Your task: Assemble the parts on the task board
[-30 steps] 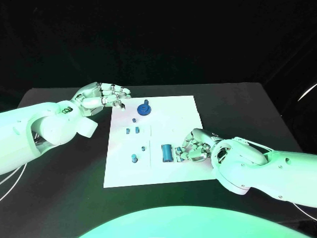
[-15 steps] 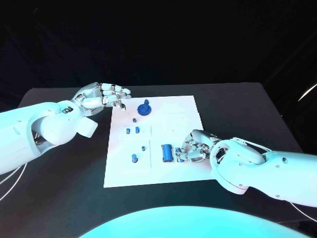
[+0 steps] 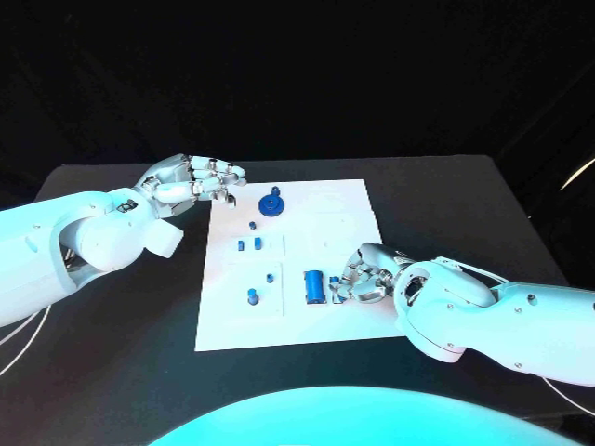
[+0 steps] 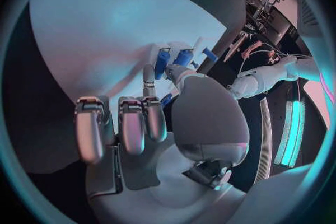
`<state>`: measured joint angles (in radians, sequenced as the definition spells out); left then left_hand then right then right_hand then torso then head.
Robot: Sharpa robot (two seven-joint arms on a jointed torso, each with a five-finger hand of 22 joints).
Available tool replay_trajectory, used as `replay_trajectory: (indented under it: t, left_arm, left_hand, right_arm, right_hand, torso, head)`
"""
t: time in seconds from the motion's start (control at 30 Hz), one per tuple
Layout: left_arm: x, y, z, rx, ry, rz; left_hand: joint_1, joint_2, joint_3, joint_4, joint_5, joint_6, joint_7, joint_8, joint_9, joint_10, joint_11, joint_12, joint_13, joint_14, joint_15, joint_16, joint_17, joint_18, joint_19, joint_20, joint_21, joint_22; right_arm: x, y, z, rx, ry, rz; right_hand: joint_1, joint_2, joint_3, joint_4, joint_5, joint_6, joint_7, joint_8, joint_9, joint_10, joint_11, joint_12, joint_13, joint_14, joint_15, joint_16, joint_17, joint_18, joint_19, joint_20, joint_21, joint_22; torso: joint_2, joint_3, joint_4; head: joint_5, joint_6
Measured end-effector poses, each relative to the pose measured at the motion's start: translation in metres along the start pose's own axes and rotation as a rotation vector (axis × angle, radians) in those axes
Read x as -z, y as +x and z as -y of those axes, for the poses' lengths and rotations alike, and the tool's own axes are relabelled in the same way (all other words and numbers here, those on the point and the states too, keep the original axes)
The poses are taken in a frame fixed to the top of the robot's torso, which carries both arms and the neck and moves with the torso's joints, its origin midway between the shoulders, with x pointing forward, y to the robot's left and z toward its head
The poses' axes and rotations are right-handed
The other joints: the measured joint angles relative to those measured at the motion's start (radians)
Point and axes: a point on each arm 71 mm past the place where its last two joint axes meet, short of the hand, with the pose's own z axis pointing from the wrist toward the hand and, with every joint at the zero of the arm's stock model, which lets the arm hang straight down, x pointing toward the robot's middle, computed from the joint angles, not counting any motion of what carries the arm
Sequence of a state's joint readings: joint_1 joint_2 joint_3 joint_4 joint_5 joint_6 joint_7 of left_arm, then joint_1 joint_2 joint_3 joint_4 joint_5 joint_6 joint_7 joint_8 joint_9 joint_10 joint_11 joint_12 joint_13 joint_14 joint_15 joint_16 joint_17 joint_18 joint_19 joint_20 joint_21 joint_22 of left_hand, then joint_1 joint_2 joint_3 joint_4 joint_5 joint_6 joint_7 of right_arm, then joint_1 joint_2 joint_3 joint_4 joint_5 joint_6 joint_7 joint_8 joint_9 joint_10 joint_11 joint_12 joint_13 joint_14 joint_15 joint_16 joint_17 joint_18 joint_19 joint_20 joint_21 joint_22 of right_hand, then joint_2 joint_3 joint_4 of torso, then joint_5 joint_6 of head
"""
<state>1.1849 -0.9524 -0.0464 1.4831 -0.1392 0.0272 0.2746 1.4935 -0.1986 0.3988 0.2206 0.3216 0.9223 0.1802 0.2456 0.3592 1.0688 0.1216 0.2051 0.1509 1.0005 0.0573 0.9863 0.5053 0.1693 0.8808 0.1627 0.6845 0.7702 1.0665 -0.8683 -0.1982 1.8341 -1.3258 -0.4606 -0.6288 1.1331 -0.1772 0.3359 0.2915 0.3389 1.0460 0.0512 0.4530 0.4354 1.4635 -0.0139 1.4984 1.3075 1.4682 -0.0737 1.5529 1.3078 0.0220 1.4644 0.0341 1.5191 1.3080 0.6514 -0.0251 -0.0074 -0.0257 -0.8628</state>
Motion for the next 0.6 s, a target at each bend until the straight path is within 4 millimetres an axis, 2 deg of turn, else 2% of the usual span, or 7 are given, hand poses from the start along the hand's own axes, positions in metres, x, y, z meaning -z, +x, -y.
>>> replay_trajectory:
  t: [0.07, 0.2, 0.37, 0.6]
  left_arm:
    - [0.0000, 0.0000, 0.0000, 0.000, 0.000, 0.000]
    - [0.0001, -0.0001, 0.0000, 0.000, -0.001, 0.000]
    - [0.0001, -0.0002, -0.0001, 0.000, -0.001, 0.000]
    - [0.0001, -0.0003, -0.0002, 0.000, -0.002, 0.000]
  left_hand:
    - [0.000, 0.000, 0.000, 0.000, 0.000, 0.000, 0.000, 0.000, 0.000, 0.000, 0.000, 0.000, 0.000, 0.000, 0.000, 0.000, 0.000, 0.000, 0.000, 0.000, 0.000, 0.000]
    - [0.000, 0.000, 0.000, 0.000, 0.000, 0.000, 0.000, 0.000, 0.000, 0.000, 0.000, 0.000, 0.000, 0.000, 0.000, 0.000, 0.000, 0.000, 0.000, 0.000, 0.000, 0.000]
    - [0.000, 0.000, 0.000, 0.000, 0.000, 0.000, 0.000, 0.000, 0.000, 0.000, 0.000, 0.000, 0.000, 0.000, 0.000, 0.000, 0.000, 0.000, 0.000, 0.000, 0.000, 0.000]
    - [0.000, 0.000, 0.000, 0.000, 0.000, 0.000, 0.000, 0.000, 0.000, 0.000, 0.000, 0.000, 0.000, 0.000, 0.000, 0.000, 0.001, 0.000, 0.000, 0.000, 0.000, 0.000]
  right_arm:
    - [-0.0002, 0.0002, 0.0001, 0.001, 0.000, -0.001]
    - [-0.0004, 0.0004, -0.0004, 0.003, -0.001, -0.001]
    - [-0.0001, 0.0005, -0.0007, 0.004, -0.003, 0.000]
    - [0.0017, -0.0011, 0.0025, 0.006, -0.003, 0.002]
  right_hand:
    - [-0.029, 0.005, -0.011, 0.002, -0.032, 0.000, 0.000, 0.002, 0.001, 0.000, 0.000, 0.000, 0.000, 0.000, 0.000, 0.000, 0.000, 0.000, 0.000, 0.000, 0.000, 0.000]
    - [-0.080, 0.008, -0.043, 0.002, -0.047, 0.000, 0.000, 0.006, 0.003, 0.000, 0.000, 0.000, 0.000, 0.000, 0.000, 0.000, 0.000, 0.000, 0.000, 0.000, 0.000, 0.000]
    - [-0.142, 0.022, -0.098, 0.003, -0.130, 0.000, 0.000, 0.011, 0.007, 0.000, 0.000, 0.000, 0.000, -0.004, -0.004, 0.000, 0.000, 0.000, 0.000, 0.000, 0.000, 0.000]
    - [-0.148, 0.023, -0.111, -0.001, -0.140, 0.000, 0.000, 0.015, 0.008, 0.002, -0.002, 0.000, 0.000, -0.004, -0.003, 0.000, 0.000, 0.000, 0.000, 0.000, -0.004, 0.000]
  torso:
    - [0.000, 0.0001, 0.0000]
    - [0.000, 0.0001, 0.0000]
    - [0.000, 0.0004, 0.0002]
    - [0.000, 0.0004, 0.0002]
  head:
    - [-0.001, 0.001]
    - [-0.002, 0.003]
    - [-0.003, 0.004]
    - [-0.003, 0.005]
